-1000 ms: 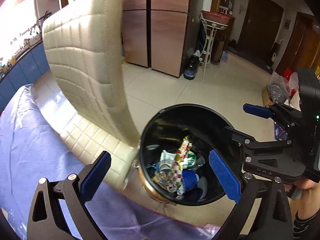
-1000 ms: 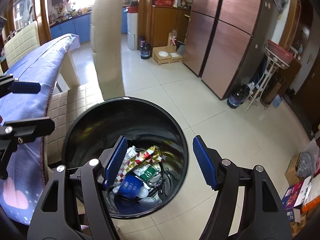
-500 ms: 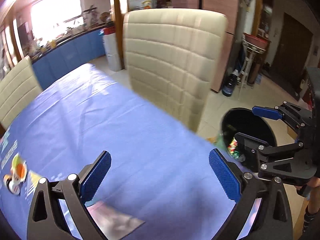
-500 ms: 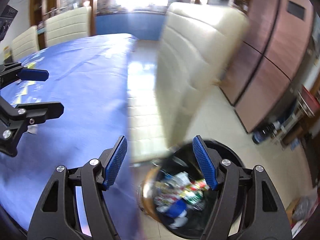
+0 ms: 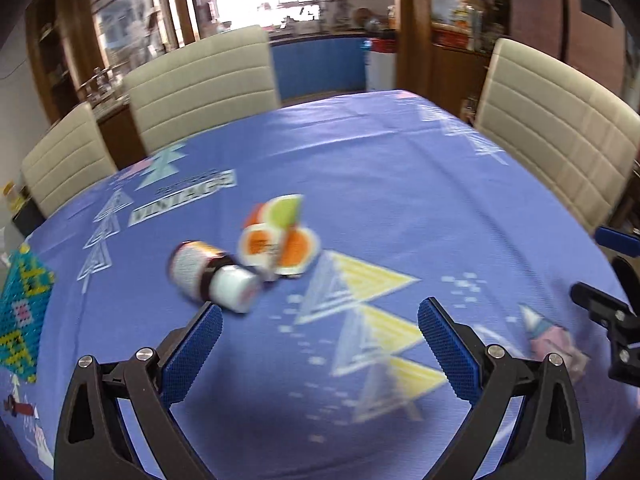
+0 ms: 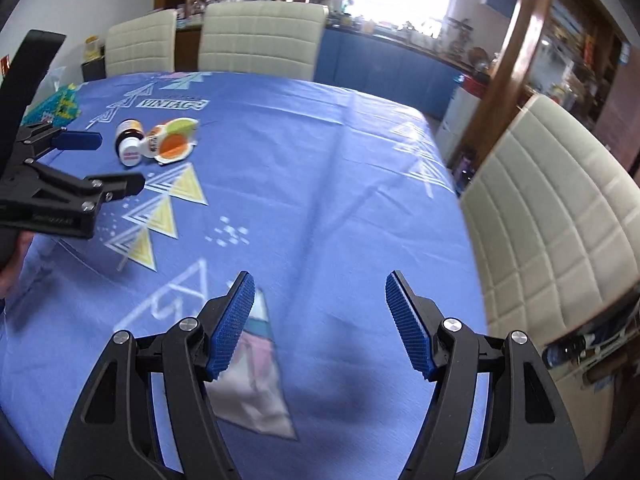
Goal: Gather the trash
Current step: 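Move both tools back over the table, then grasp the brown medicine bottle with the left tool while the right tool grasps the orange-and-white packet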
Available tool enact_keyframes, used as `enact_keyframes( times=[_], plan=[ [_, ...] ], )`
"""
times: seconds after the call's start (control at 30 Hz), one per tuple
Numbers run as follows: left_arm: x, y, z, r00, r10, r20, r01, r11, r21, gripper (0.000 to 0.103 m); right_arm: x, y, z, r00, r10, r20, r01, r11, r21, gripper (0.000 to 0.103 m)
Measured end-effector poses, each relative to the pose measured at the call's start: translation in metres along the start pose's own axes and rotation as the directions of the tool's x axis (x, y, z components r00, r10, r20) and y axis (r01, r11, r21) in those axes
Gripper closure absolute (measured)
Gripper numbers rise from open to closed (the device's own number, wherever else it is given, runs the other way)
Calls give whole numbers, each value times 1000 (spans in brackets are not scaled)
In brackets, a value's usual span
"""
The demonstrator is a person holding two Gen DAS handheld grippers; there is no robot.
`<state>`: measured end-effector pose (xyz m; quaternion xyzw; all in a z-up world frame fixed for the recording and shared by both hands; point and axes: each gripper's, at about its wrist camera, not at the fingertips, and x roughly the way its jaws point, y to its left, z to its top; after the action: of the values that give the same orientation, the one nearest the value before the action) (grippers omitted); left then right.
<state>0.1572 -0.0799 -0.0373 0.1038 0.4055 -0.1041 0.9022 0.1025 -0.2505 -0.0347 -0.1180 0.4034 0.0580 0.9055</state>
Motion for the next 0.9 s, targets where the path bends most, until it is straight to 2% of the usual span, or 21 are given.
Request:
enact_keyframes(
  times=[0.1,0.23,0.4,0.57,0.73,0.77,0.83,0.87,0.9],
  plan=[
    [14,29,-1,1000,5,-18,-6,1000,-31,7,10,18,13,1000,6,-8,-6,1000,-24,34],
    [30,45,0,999,13,-32,-14,1000,-21,7,19,30,26,1000,7,-19,-8,999,-41,34],
    [43,60,-2,999,-16,-41,19,998,67,7,35,43,41,999,4,-33,-6,998,-60,34],
    [54,78,1,995,-91,-49,97,986,135,7,53,57,50,998,2,-61,-7,997,-80,34],
    [58,86,2,993,-107,-41,113,977,183,7,69,69,59,997,8,-81,-16,995,-99,34],
    [58,86,2,993,-114,-38,119,974,190,8,72,71,62,996,14,-83,-22,995,-99,34],
    [58,85,1,992,-121,-37,126,970,210,17,76,75,67,996,22,-85,-30,995,-95,34],
    [60,84,1,991,-124,-49,132,966,221,29,78,77,70,996,26,-87,-34,995,-92,34],
    [62,84,0,990,-128,-58,138,965,221,33,80,78,72,996,29,-88,-37,995,-90,34]
  ],
)
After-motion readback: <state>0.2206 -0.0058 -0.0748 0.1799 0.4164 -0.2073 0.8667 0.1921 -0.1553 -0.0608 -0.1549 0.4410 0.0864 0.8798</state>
